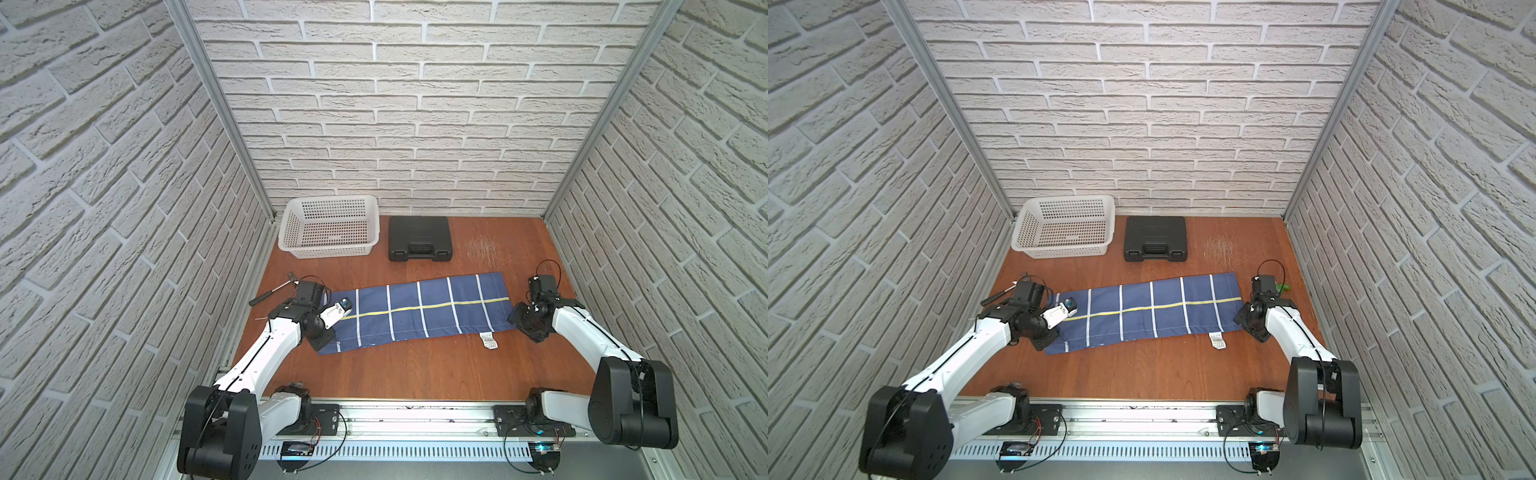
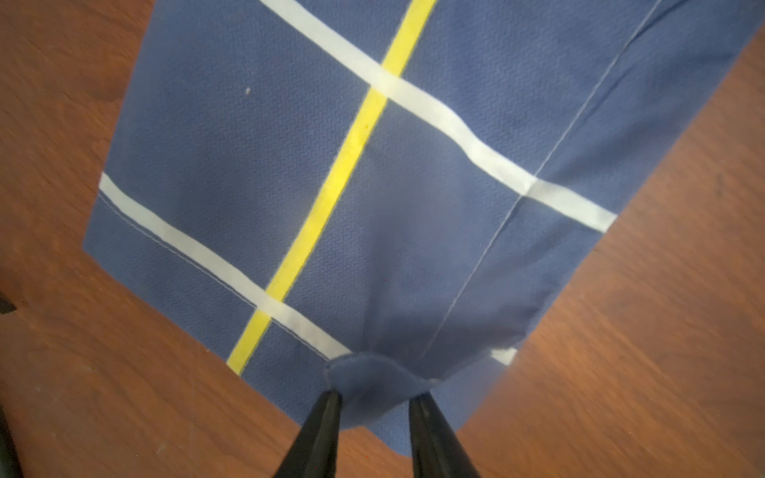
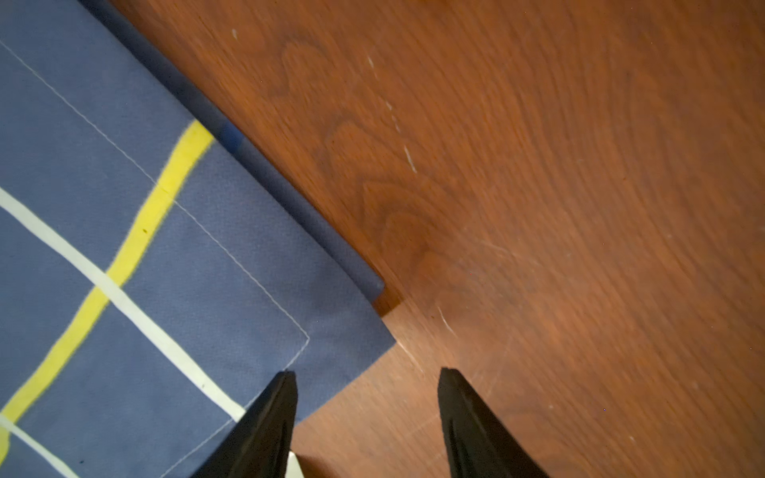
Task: Roll up the pillowcase
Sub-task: Fold the pillowcase at the center of the board.
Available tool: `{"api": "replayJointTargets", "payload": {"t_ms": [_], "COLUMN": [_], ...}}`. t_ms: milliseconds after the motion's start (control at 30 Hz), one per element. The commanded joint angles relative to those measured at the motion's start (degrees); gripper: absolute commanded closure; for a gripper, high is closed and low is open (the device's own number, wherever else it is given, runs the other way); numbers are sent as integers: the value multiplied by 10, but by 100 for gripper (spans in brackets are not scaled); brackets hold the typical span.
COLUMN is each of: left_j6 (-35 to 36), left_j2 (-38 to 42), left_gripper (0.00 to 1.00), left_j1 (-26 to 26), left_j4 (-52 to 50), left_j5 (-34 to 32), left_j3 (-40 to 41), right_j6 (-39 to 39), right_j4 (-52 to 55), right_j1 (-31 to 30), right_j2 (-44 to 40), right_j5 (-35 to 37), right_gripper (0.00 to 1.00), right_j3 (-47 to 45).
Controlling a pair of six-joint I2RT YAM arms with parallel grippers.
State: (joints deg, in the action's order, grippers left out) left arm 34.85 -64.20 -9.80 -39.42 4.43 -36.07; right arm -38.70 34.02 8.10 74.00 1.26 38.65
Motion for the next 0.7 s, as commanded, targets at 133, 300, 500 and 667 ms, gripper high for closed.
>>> {"api": "replayJointTargets", "payload": {"t_ms": [133,300,500,667], "left_j6": [27,32,32,29], "left_j2": [-5,-9,-19,-23], "left_gripper": [66,69,83,100], "left_j1": [-14,-15,-23,-24], "left_j4": [-29,-40,-49,-55], "left_j5": [11,16,22,15], "left_j3": [-8,-11,-18,-25], "right_j6": [-24,-10,-9,0], "right_j4": [-58,-61,-62,-44], "right_j1": [-3,-3,-2,-3], "right_j2": [34,49,46,24], "right_j5": [-4,4,7,21], "right_gripper": [45,70,89,97], "right_j3": [-16,-10,-10,1]}}
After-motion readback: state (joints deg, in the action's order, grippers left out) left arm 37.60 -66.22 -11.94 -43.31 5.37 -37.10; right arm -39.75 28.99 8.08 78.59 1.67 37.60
